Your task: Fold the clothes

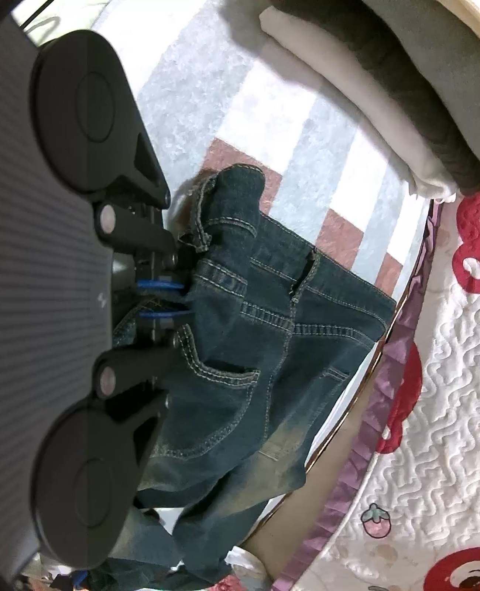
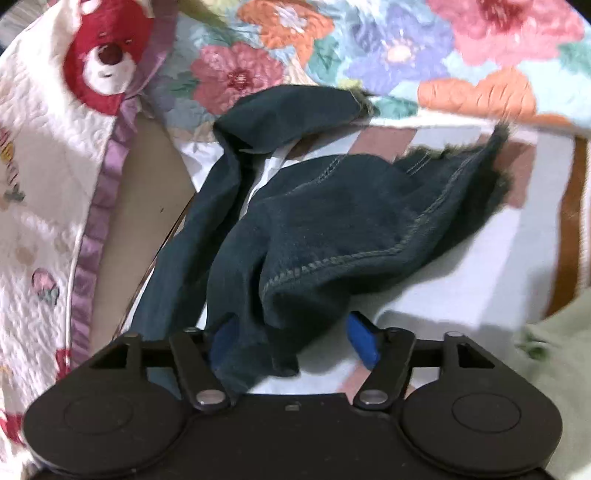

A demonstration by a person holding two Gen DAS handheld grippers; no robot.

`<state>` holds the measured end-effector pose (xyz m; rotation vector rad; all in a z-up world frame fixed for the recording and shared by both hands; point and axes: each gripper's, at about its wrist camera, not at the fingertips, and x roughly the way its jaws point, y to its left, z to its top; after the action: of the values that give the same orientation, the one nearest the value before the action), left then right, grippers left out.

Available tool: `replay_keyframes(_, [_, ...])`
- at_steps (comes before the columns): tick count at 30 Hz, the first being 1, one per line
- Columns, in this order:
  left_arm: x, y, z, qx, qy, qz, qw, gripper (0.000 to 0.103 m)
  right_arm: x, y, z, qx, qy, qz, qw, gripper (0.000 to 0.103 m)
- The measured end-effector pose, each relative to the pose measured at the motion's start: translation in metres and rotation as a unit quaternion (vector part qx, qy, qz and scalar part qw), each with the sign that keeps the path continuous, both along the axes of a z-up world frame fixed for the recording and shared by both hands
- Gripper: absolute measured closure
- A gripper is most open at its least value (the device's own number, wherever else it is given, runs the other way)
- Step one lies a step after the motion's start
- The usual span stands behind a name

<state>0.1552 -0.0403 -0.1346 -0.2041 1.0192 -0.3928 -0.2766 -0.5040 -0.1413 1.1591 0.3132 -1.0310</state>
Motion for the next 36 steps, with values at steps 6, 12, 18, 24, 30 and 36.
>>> replay_keyframes(6, [0.009, -0.005, -0.012, -0.004, 0.008, 0.003, 1.0, 0.069, 0.009, -0.006, 0.004, -0.076, 0.03, -0.012, 0.997, 0.087])
replay_keyframes(12, [0.002, -0.002, 0.016, 0.005, -0.056, -0.016, 0.9983, 0.1, -0.002, 0.031, 0.095, -0.215, 0.07, 0.006, 0.974, 0.096])
replay_keyframes(18, [-0.019, 0.028, 0.054, 0.015, -0.113, 0.018, 0.9934, 0.101, -0.036, 0.053, 0.184, -0.298, 0.079, 0.022, 0.951, 0.097])
replay_keyframes(24, [-0.032, 0.036, 0.067, 0.036, -0.135, 0.033, 0.9897, 0.101, -0.074, 0.076, 0.228, -0.289, 0.083, 0.083, 0.95, 0.097])
replay_keyframes(30, [-0.023, 0.073, 0.039, -0.057, -0.048, 0.111, 0.9911, 0.101, -0.11, 0.099, 0.236, -0.312, 0.141, 0.082, 0.936, 0.097])
replay_keyframes(36, [-0.024, 0.082, 0.015, -0.058, -0.004, 0.14, 0.9884, 0.101, -0.115, 0.094, 0.226, -0.313, 0.165, 0.124, 0.927, 0.098])
